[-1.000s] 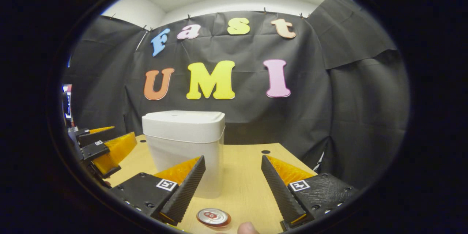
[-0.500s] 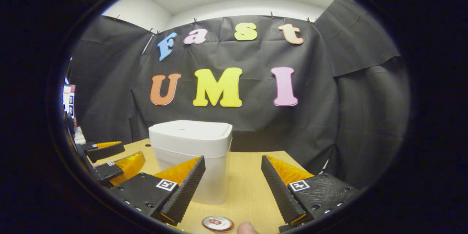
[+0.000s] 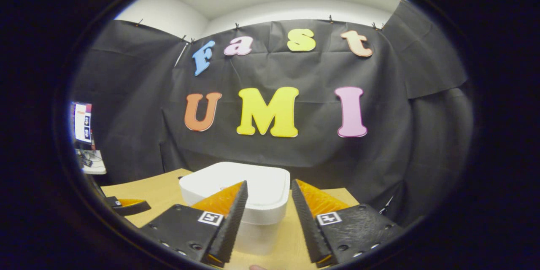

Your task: Press the lid of the desktop garbage bin to open it, pick up the crumpled paper on the desktop and throw it into the bin, then pick up the pop can on the desktop and drop it into the bin, and finally close the garbage bin lid.

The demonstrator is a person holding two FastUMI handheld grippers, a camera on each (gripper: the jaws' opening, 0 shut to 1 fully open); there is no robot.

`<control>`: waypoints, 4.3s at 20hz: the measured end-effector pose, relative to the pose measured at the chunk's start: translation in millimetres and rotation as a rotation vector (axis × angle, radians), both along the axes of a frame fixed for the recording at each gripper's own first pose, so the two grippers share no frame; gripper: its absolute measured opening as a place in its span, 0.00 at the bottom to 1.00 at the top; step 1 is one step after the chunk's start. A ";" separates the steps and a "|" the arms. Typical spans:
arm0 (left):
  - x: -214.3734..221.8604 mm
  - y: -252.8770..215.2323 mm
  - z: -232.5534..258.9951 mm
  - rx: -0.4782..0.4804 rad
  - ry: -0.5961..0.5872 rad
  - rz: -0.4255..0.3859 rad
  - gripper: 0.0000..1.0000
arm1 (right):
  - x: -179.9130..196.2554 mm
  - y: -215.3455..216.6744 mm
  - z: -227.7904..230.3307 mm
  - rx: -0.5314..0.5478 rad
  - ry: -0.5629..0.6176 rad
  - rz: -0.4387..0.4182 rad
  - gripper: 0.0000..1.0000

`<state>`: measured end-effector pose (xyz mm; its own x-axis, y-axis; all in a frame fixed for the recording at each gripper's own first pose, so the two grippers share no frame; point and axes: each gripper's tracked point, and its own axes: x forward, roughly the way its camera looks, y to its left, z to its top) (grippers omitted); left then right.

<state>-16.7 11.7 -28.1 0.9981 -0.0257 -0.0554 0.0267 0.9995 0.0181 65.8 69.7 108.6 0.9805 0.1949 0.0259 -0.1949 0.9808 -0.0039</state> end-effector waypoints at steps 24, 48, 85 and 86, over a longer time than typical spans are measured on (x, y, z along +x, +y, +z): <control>-0.4 17.8 -10.7 -0.007 0.029 0.015 0.99 | 26.4 87.6 -42.0 -0.043 0.246 0.219 0.01; -4.4 3.6 -3.5 -0.002 0.026 0.040 0.99 | -47.2 -2.0 -24.0 0.073 -0.003 0.083 0.96; -48.6 -18.7 -199.3 -0.017 0.523 0.026 0.75 | -111.5 -60.4 -191.0 0.036 0.104 0.001 0.96; -48.2 -18.5 -199.4 -0.009 0.523 0.026 0.66 | -112.2 -58.0 -193.1 0.033 0.106 0.006 0.96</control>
<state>-64.9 -6.8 -227.5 0.8376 -0.0042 -0.5463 0.0054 1.0000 0.0005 -46.4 11.7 -84.6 0.9769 0.2012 -0.0716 -0.1980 0.9790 0.0491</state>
